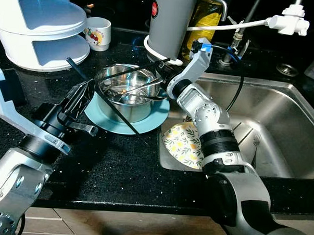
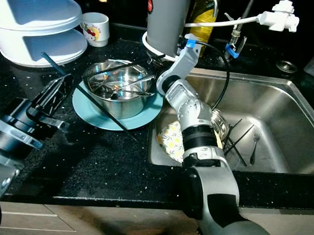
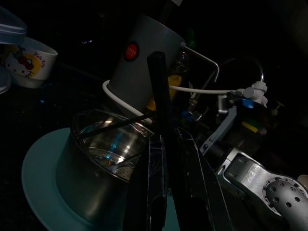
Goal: Kitchen organization
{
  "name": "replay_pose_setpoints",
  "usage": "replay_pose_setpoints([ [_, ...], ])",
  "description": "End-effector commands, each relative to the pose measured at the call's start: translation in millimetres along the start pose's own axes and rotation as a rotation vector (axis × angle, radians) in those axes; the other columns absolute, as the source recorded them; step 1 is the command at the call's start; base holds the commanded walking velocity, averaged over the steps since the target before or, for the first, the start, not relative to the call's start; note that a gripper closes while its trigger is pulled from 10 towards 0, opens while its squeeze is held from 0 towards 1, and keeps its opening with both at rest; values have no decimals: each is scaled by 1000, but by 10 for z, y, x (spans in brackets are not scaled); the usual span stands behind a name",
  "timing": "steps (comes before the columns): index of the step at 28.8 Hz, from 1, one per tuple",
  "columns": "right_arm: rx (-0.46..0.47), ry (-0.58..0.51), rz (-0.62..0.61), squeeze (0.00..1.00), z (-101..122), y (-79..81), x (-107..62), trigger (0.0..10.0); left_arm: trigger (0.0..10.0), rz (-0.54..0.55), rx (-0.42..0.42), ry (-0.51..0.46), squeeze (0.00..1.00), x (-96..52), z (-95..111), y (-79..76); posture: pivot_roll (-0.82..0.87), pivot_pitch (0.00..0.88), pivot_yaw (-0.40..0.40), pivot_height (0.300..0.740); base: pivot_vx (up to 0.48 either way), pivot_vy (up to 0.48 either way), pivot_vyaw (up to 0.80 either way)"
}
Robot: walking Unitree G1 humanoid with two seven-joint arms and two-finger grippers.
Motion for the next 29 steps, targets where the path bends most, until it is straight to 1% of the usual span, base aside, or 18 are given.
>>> replay_pose_setpoints([
  [1,27,-104,9,0,243,-37,-31,10000,10000,19,10,56,0,3,-103,38,169,54,-141,740,0,0,0],
  [2,51,-147,46,376,334,6,-49,10000,10000,18,9,55,0,5,-102,39,165,54,-137,740,0,0,0],
  [3,58,-170,84,1000,382,59,-65,10000,10000,18,9,56,0,8,-102,42,165,53,-135,740,0,0,0],
  [7,67,-197,136,1000,430,138,-92,10000,10000,16,9,55,0,15,-99,45,164,52,-134,740,0,0,0],
  [11,68,-230,148,1000,481,148,-126,10000,10000,12,8,55,0,22,-99,41,165,50,-131,740,0,0,0],
  [12,41,-254,161,886,531,169,-144,10000,10000,10,8,55,0,25,-99,41,166,49,-130,740,0,0,0],
  [13,-38,-268,196,0,565,253,-161,10000,10000,9,8,55,0,26,-97,41,166,49,-128,740,0,0,0],
  [14,-38,-268,196,0,565,253,-161,10000,10000,9,8,55,0,26,-97,41,166,49,-128,740,0,0,0],
  [15,-95,-276,223,0,581,316,-173,10000,10000,9,8,55,0,27,-96,42,166,49,-128,740,0,0,0],
  [17,-360,-260,363,0,526,657,-220,10000,10000,7,9,56,0,28,-96,43,164,48,-125,740,0,0,0],
  [19,-572,-222,495,0,392,923,-279,10000,10000,5,11,58,0,30,-102,40,165,46,-125,740,0,0,0],
  [20,-640,-205,542,0,335,1001,-305,10000,10000,3,11,60,0,31,-106,38,165,46,-125,740,0,0,0],
  [21,-763,-185,581,0,264,1064,-317,10000,10000,3,12,61,0,31,-107,39,165,46,-125,740,0,0,0],
  [24,-1080,-129,681,0,89,1155,-334,10000,10000,10,18,62,0,23,-107,58,170,44,-129,740,0,0,0],
  [25,-1118,-122,693,0,72,1164,-333,10000,10000,12,20,63,0,20,-106,64,170,44,-129,740,0,0,0],
  [26,-1232,-97,724,0,10,1180,-319,10000,10000,17,21,63,0,16,-106,75,172,43,-133,740,0,0,0],
  [28,-1271,-88,730,0,-11,1180,-311,10000,10000,17,21,63,0,15,-108,78,172,43,-133,740,0,0,0],
  [29,-1400,-58,745,0,-84,1170,-293,10000,10000,19,23,65,0,12,-115,80,173,41,-135,740,0,0,0],
])
Point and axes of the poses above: a point about 5 cm out from each wrist's last joint towards the gripper, its own x axis pointing out of the wrist towards the gripper, its own z axis along the axis of the wrist's last joint, y = z × x, the point moved 5 cm from there along x, pointing out of the wrist towards the gripper, and after that the axes turned 4 degrees about -x, right-handed, at the moved point
